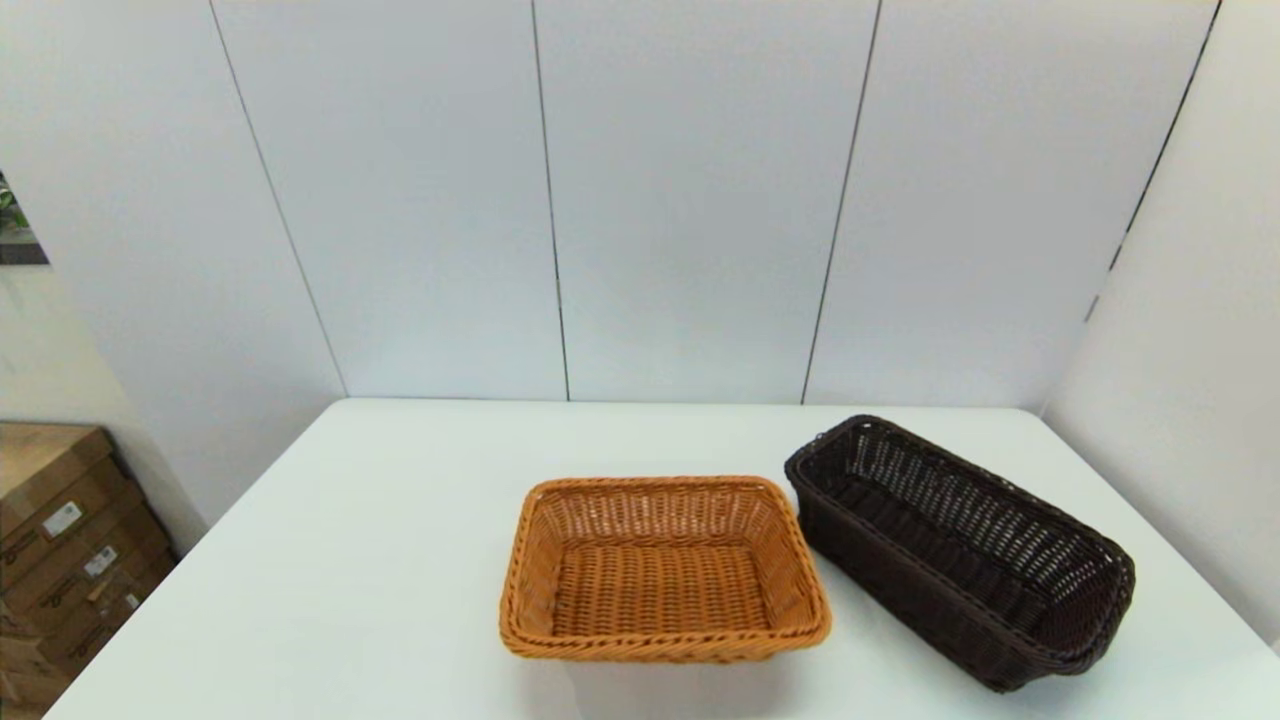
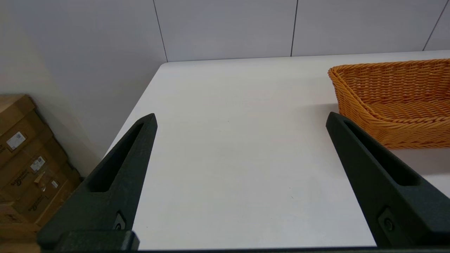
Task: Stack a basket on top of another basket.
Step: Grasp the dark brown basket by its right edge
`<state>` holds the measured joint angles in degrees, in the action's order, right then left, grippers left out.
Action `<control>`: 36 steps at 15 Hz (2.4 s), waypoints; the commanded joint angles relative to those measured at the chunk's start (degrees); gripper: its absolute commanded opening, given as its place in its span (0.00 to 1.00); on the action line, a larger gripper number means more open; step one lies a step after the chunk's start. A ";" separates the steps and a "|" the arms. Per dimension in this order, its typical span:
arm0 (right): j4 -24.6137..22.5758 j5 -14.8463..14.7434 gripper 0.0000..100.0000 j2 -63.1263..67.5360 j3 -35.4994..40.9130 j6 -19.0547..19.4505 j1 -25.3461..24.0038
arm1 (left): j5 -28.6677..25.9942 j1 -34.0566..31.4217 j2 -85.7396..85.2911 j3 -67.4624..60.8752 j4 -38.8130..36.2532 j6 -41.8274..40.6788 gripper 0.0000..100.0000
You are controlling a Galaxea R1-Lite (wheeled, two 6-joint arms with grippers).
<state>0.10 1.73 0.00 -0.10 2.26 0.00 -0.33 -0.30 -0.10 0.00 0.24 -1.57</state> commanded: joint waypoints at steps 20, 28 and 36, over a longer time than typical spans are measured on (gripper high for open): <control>0.08 0.11 1.00 0.00 0.01 0.65 0.00 | -0.02 -0.05 0.01 -0.09 0.02 -0.01 1.00; 6.93 0.55 1.00 4.31 -4.38 5.83 0.09 | -0.02 -0.05 0.01 -0.09 0.02 -0.01 1.00; 8.69 0.11 1.00 41.75 -27.24 7.24 4.04 | -0.02 -0.05 0.01 -0.09 0.02 -0.01 1.00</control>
<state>8.51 2.00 26.32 -19.42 9.18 3.05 -0.35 -0.30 -0.07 0.00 0.24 -1.56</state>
